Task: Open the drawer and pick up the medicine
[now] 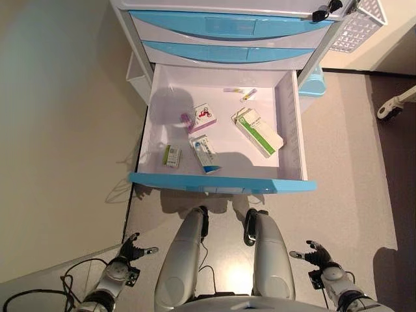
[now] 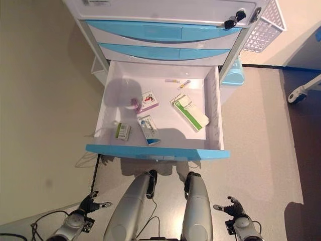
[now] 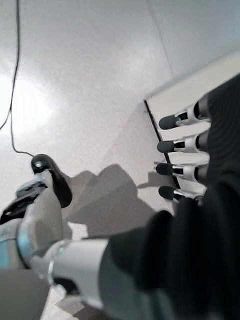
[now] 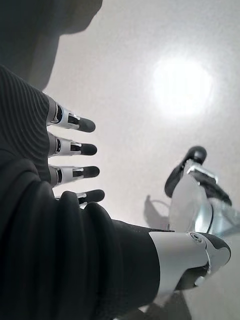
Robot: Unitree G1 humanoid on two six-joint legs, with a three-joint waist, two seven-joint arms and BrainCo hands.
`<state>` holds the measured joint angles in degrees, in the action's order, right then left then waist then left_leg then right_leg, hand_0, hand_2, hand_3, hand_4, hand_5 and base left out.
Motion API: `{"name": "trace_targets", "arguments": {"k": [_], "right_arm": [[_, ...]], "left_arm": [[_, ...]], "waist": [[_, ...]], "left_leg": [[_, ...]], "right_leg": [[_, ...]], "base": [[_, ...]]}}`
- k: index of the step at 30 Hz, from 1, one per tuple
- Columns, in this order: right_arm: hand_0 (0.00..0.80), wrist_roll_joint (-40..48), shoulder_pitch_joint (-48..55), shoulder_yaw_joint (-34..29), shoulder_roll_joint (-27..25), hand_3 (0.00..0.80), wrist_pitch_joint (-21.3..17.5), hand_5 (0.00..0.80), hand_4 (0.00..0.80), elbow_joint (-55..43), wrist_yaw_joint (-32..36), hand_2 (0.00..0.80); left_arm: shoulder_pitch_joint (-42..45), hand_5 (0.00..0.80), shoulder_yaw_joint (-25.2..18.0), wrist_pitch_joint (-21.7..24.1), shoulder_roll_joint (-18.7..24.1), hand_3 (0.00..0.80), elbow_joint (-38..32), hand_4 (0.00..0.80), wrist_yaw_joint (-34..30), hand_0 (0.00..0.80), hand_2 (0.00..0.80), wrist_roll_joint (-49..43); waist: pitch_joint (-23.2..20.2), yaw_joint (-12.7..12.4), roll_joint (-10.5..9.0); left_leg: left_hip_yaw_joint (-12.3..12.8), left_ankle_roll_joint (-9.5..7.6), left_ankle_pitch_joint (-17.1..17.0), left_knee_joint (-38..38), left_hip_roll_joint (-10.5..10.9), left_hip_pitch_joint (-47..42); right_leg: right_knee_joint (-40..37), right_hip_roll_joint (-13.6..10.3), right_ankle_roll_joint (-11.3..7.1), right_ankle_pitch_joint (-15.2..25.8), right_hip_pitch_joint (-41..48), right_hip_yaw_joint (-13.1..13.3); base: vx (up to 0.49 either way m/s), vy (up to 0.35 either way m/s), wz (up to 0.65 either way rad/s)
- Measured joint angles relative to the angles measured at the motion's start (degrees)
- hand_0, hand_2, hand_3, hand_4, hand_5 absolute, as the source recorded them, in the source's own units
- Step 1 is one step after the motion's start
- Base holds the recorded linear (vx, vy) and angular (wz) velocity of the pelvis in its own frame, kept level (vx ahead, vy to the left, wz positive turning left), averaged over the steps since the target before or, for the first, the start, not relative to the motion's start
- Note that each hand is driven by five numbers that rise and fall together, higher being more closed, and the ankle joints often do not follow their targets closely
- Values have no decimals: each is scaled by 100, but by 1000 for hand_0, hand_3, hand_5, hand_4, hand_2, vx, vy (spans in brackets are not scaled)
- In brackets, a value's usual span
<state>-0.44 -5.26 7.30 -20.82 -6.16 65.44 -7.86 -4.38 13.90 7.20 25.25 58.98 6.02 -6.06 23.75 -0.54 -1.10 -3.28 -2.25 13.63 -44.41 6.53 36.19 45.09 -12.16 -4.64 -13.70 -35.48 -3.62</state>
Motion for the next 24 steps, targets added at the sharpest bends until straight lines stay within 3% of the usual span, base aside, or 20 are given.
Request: {"name": "trace_targets", "arguments": {"k": [12,24], "right_arm": [[0,-2,-162,9,-61,0,-23,0,0,-10,113,0],[0,-14,-316,219,-57,0,-24,0,0,-27,198,0]], "left_arm": [[-402,0,97,10,59,0,-171,0,-49,0,0,-5],[-1195,0,1123,-20,66,0,-167,0,-249,0,0,-669]], "waist": [[23,154,-63],[-47,413,-193]], "left_leg": [[-10,18,-118,97,-32,-71],[119,84,-40,160,-250,-151]], "right_leg": [[-67,19,-18,-32,105,-54],[-147,233,36,-14,63,70]], "base": [[14,-8,2],[16,-16,-11]]}}
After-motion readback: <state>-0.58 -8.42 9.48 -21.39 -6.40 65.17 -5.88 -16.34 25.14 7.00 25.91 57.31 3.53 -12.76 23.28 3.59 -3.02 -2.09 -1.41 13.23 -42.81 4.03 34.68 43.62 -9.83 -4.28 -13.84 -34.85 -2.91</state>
